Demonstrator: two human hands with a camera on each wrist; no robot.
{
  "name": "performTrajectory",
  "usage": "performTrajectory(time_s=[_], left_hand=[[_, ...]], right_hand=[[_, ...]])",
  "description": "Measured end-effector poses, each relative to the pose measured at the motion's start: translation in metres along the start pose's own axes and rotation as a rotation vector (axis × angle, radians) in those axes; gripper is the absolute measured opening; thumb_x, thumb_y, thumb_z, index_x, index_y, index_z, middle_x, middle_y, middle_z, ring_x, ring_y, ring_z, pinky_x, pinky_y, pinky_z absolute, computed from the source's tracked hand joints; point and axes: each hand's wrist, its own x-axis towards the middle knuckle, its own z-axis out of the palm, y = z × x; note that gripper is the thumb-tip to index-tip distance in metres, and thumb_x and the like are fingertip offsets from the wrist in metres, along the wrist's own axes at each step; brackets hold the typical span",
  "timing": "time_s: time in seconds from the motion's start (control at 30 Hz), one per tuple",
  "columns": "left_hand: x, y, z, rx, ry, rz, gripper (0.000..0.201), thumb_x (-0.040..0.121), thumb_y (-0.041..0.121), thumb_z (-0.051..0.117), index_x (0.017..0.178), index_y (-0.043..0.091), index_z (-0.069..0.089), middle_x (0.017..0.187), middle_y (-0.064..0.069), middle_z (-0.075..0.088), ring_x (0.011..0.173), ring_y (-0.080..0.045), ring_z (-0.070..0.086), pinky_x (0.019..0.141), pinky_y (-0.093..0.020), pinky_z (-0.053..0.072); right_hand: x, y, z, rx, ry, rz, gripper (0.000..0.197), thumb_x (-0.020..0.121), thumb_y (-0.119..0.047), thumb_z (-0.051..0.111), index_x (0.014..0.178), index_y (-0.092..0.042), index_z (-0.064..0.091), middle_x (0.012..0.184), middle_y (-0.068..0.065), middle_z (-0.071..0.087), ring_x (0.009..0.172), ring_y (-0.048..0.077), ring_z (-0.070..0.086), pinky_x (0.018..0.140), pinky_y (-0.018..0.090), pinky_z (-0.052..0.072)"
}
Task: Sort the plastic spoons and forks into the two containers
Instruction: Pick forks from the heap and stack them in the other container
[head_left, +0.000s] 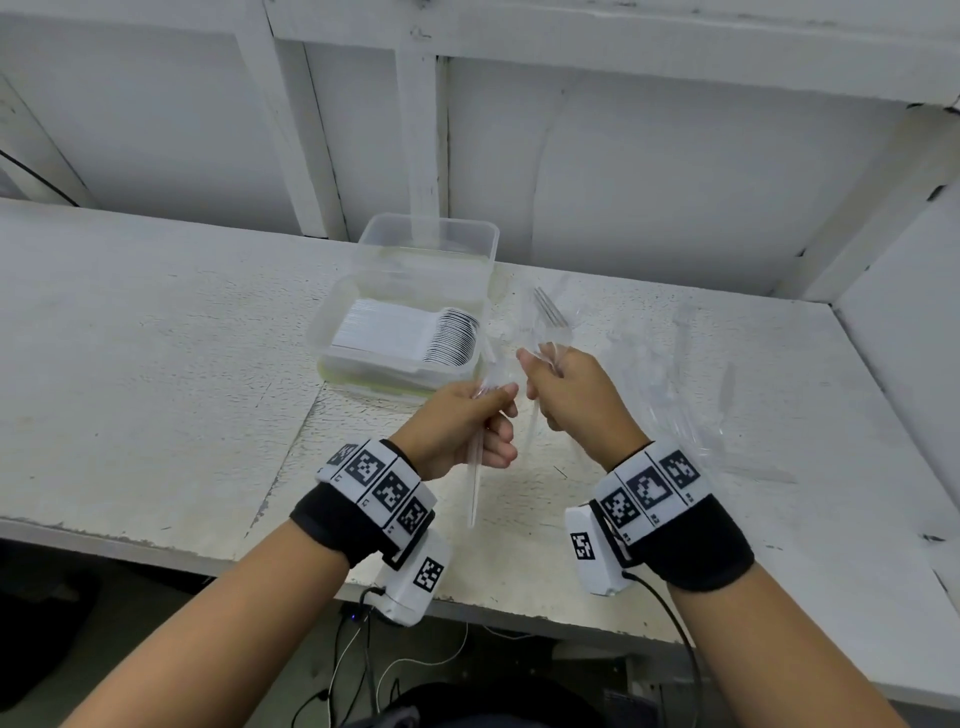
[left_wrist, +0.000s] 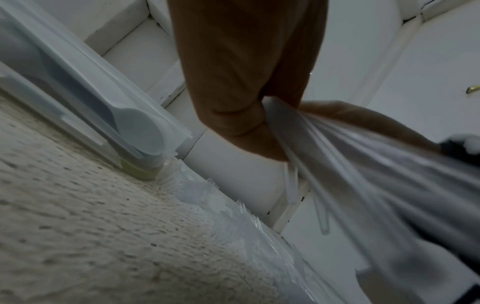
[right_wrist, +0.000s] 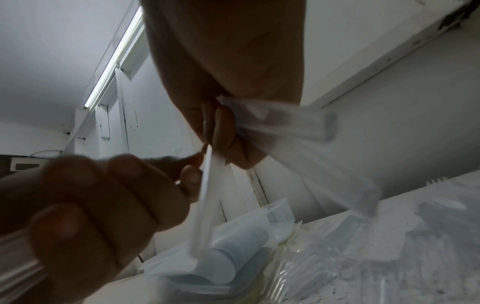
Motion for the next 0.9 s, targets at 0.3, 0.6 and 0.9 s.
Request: performTrajectory(time_s=[0.3, 0.6, 0.9], left_hand=[[0.007, -0.005, -0.001, -0.168, 0.205, 0.034, 0.025, 0.099, 0.025, 0.045, 0.077, 0.013, 0.047, 0.053, 0.003, 0.033, 0.039, -0.008, 0.034, 0.040, -0.018, 0.031], [0.004, -0.006, 0.002, -0.267, 0.135, 0.076, 0.021, 0.100, 0.017, 0.041, 0.109, 0.001, 0.049, 0.089, -0.013, 0.069, 0.079, -0.021, 0.069, 0.075, -0.034, 0.056], [0.003, -0.010, 0.005, -0.273, 0.084, 0.082, 0.011, 0.099, 0.010, 0.042, 0.093, 0.007, 0.051, 0.064, 0.000, 0.068, 0.058, -0.010, 0.066, 0.054, -0.024, 0.055]], right_hand=[[-0.014, 0.021, 0.006, -0.030, 0.015, 0.062, 0.027, 0.091, -0.013, 0.050, 0.116, -0.006, 0.057, 0.068, -0.010, 0.045, 0.058, 0.013, 0.042, 0.060, 0.029, 0.037], [-0.019, 0.026, 0.017, -0.086, 0.246, -0.081, 0.024, 0.085, -0.024, 0.065, 0.077, -0.002, 0.061, 0.073, 0.007, 0.060, 0.065, 0.009, 0.050, 0.056, 0.010, 0.037], [-0.027, 0.016, 0.028, -0.157, 0.085, -0.070, 0.042, 0.092, -0.025, 0.055, 0.053, -0.017, 0.041, 0.067, 0.006, 0.052, 0.064, 0.016, 0.053, 0.061, 0.026, 0.042]])
